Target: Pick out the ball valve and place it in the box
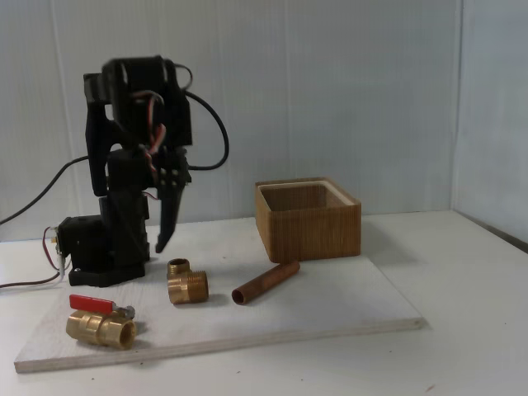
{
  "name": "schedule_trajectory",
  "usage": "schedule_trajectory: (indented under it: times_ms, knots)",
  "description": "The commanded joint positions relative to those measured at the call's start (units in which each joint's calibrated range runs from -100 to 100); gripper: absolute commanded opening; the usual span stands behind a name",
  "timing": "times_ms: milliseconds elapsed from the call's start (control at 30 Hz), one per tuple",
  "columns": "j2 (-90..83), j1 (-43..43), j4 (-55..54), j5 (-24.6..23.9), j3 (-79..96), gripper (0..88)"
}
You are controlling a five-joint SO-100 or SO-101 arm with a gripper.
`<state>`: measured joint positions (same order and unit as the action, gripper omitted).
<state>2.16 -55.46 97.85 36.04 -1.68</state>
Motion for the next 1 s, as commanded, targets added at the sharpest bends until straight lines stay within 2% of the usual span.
schedule_trajectory:
  times_ms: [0,267,367,700,967]
  knots:
    - [-0.25,-0.48,1.29,-0.48,-4.28,2.4]
    - [-0.25,-1.88,1.2,-0.58,-4.46,2.4]
    - [-0.25,-2.84,1.03,-2.13,-4.64,2.4]
    - [-0.17,-2.99,0.08,-12.95,-4.19,2.4]
    - [-1.02,-5.49,-13.09,-22.79,-4.73,2.4]
